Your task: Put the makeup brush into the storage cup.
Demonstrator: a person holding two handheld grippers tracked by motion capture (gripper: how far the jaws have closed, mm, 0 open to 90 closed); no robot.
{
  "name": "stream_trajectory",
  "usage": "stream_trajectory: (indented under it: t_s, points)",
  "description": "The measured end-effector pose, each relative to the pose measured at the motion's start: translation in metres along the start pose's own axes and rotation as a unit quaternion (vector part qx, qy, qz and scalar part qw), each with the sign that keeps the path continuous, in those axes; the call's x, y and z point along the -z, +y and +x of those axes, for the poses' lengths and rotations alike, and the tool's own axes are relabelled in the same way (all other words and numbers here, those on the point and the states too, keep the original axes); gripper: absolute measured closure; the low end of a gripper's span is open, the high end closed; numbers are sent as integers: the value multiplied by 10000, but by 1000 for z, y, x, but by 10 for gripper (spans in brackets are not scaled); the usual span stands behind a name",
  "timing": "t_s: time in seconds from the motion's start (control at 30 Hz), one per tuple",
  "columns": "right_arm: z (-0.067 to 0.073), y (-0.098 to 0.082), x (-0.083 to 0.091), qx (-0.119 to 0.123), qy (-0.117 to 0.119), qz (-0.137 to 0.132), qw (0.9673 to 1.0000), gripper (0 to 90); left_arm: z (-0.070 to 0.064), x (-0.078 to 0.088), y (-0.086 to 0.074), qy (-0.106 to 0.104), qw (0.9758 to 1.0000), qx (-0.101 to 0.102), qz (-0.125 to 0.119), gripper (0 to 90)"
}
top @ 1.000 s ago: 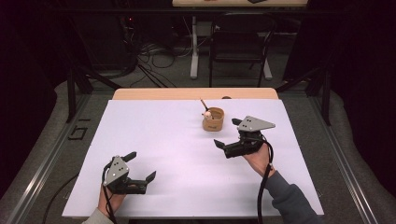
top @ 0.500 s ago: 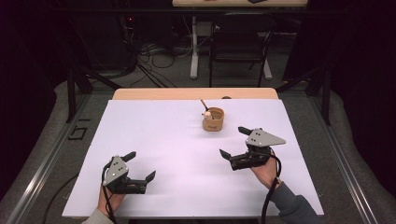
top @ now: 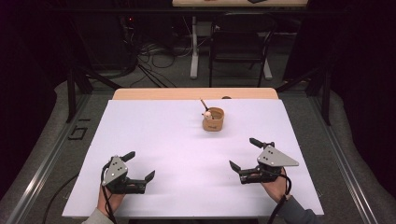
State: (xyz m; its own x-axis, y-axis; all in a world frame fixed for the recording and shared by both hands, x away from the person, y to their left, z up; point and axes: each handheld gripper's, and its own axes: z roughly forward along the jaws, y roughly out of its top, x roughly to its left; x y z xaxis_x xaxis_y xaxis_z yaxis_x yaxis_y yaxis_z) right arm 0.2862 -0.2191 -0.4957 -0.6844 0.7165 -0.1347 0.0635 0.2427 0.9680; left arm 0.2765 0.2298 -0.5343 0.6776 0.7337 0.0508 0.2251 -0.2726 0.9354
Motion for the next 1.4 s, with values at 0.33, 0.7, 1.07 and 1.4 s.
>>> stream_trajectory:
  t_s: [0.33,0.7,1.07,1.4]
  points:
    - [4,-20,18,-49,-140,242,9996,0,0,-1,0,3,10000,18,13,4]
    - [6,-32,32,-86,-169,353,9992,0,0,-2,-1,-18,10000,16,15,4]
    - [5,-38,42,-182,-279,372,9988,0,0,-2,-1,-28,10000,-15,11,4]
    - [2,-39,43,-223,-255,465,9983,0,-1,-3,-1,-65,10000,-28,25,3]
